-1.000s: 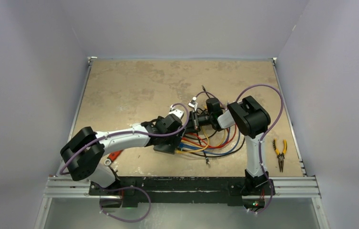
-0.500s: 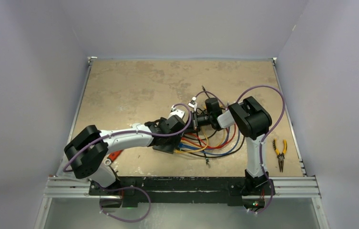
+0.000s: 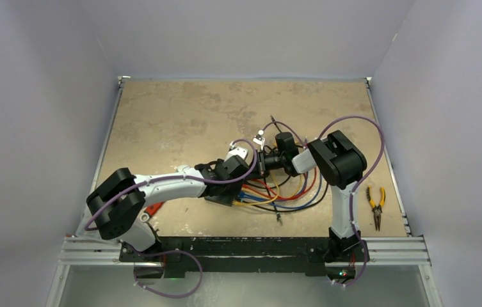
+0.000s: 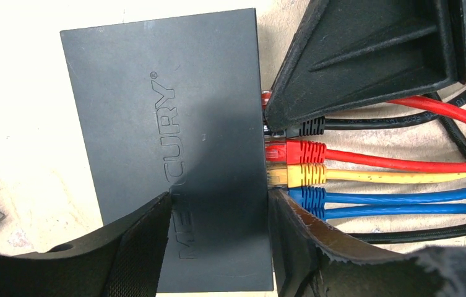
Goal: Pull the plug from the switch port
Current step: Pull the connector from the switch port.
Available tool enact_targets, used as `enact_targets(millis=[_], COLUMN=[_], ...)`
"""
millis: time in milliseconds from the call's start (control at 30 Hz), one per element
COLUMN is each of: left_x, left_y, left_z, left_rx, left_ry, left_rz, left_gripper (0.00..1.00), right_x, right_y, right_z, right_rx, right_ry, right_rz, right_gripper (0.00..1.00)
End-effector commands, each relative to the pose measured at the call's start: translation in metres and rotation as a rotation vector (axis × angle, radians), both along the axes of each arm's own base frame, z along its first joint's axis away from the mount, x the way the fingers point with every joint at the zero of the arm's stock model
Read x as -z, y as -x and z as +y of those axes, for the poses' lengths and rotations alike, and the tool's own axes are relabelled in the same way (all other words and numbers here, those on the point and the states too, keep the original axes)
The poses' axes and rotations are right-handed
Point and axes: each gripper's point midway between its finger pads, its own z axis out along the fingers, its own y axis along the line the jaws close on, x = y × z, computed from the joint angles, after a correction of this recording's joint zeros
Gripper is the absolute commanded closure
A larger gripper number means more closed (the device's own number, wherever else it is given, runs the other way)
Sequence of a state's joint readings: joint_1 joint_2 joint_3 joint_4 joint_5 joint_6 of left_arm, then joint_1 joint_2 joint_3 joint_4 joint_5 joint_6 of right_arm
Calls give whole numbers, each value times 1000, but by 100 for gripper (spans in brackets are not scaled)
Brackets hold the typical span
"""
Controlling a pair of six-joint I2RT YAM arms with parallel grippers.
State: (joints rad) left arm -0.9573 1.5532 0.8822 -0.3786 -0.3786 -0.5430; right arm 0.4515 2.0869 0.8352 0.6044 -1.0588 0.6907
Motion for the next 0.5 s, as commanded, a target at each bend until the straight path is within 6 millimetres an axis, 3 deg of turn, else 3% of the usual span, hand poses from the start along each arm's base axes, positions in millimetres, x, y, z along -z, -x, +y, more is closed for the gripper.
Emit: enact_targets(millis=[0, 467], left_x=[25, 33], left_y=[1, 3], left_z=[68, 74], left_rx=[-125, -144], left_ry=[-233, -239], left_rz=[17, 49], left_gripper=[46, 50], right_x=[30, 22], right_y=[17, 13], right_z=[-16, -32], right_rx=[1, 33], right_ry=[101, 144], right_rz=[-24, -73], right_gripper=[100, 100])
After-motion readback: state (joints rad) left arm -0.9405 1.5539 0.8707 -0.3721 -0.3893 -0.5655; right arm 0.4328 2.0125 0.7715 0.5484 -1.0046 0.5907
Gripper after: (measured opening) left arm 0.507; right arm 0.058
